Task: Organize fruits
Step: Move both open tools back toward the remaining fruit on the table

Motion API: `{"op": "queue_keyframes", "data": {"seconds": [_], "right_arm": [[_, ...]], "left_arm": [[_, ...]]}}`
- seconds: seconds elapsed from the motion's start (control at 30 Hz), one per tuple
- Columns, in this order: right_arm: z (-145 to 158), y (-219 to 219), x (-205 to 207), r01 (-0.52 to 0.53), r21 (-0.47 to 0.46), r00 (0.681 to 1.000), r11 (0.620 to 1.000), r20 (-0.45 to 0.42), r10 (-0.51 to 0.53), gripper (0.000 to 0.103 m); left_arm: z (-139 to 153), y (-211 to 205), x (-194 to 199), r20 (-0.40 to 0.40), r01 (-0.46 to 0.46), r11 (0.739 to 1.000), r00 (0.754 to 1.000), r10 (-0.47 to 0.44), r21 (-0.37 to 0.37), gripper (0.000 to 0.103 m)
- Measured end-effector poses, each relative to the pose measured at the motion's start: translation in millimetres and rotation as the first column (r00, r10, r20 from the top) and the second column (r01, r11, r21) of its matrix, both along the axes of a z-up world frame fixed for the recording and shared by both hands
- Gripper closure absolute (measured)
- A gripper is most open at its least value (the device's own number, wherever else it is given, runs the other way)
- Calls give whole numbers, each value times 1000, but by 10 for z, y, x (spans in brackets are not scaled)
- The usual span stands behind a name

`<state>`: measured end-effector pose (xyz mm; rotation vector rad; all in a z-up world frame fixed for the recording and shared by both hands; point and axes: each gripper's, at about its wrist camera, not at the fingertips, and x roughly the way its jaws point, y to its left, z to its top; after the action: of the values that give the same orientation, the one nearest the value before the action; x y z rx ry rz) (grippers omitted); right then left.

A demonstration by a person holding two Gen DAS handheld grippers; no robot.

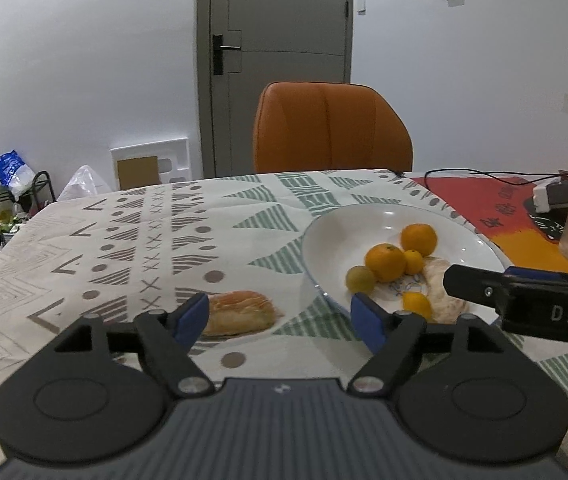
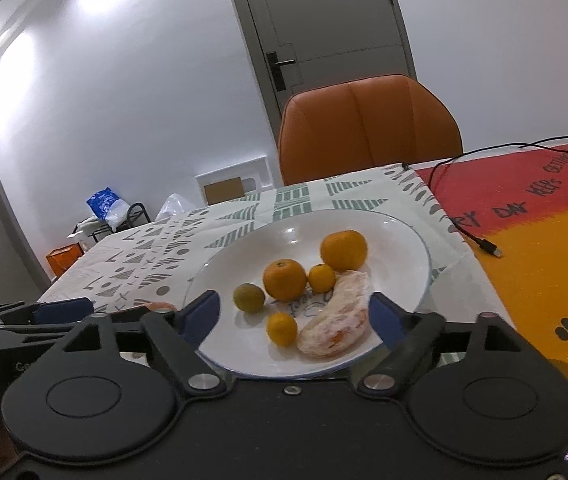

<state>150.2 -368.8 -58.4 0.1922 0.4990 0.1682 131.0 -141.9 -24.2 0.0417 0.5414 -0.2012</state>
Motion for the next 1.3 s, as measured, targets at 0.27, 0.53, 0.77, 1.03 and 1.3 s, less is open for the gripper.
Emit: {"op": "queue_keyframes", "data": {"seconds": [0.27,0.53,0.77,1.03,1.3], "right_arm": [[10,162,-45,-37,8,999,999,16,37,0],[-14,330,-63,-76,10,997,997,10,76,0],[-23,482,-75,-108,6,994,994,6,108,0],[-49,659,-88,-148,-5,989,989,-5,147,0],[-105,821,-107,-194,-21,981,981,-22,194,0]], "left_arm": [[-3,238,-81,3,-47,999,999,47,-15,20],[-29,455,-159,-6,-86,996,996,86,-36,14],[-37,639,-234,-3,-120,992,993,120,-50,12],[-73,841,-307,-9,-148,987,989,148,-59,12],[-199,1029,-345,-38,-183,981,983,181,-63,12]]}}
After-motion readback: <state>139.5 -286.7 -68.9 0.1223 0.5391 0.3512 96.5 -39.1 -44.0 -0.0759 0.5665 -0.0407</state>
